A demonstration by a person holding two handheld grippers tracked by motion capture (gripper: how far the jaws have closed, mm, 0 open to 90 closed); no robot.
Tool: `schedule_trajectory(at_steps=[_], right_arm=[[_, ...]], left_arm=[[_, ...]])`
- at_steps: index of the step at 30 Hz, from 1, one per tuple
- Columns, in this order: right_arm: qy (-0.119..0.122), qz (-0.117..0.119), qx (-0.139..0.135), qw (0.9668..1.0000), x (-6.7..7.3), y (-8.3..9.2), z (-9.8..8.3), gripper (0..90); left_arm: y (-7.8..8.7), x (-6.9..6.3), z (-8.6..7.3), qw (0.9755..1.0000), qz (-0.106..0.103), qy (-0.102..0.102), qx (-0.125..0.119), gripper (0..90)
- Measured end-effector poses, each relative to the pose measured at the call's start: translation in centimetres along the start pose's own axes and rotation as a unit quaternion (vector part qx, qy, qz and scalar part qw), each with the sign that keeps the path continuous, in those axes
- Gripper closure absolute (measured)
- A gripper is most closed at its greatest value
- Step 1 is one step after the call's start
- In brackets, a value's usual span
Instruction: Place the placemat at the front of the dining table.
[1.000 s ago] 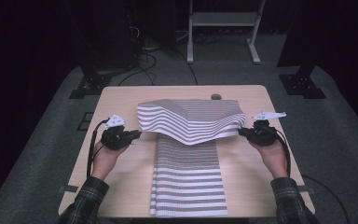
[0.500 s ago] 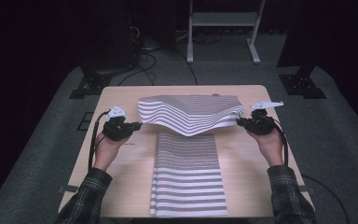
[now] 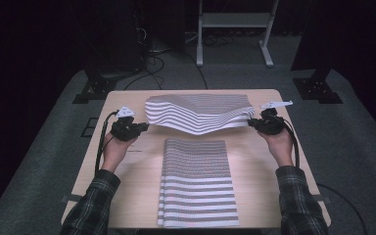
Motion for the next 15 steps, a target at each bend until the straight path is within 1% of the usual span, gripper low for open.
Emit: schedule_trajectory(at_steps=[2, 6, 8, 10, 15], right_arm=[[0.0, -0.001, 0.002, 1.0, -0.2, -0.2, 0.1, 87.0], [-0.001, -0.006, 0.007, 1.0, -0.5, -0.7, 0.1, 87.0], [0.0, -0.008, 0.007, 0.9999, -0.7, -1.0, 0.0, 86.9], [-0.004, -0.009, 0.005, 0.9999, -0.9, -1.3, -0.1, 86.9], [-0.009, -0.012, 0.012, 0.9998, -1.2, -2.4, -0.5, 86.8]], left_arm=[[-0.3, 0.1, 0.0, 1.0, 0.003, -0.003, -0.002, 85.8], [-0.9, 0.2, 0.0, 1.0, 0.007, -0.004, 0.002, 85.8], [-1.3, 0.3, -0.1, 1.0, 0.008, -0.002, 0.005, 85.8], [-1.7, 0.4, -0.3, 0.9999, 0.011, -0.001, 0.006, 85.8], [-2.6, 0.6, -0.7, 0.9997, 0.019, 0.002, 0.014, 85.7]])
Point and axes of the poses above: each handheld gripper's, and its own axes: y roughly backward along the jaws, z roughly out of its top, x roughly to its left, the point moved 1 cm from there along -y, roughly forward along the jaws, and after that the axes turned 10 degrees about z, right-handed, at the moved point
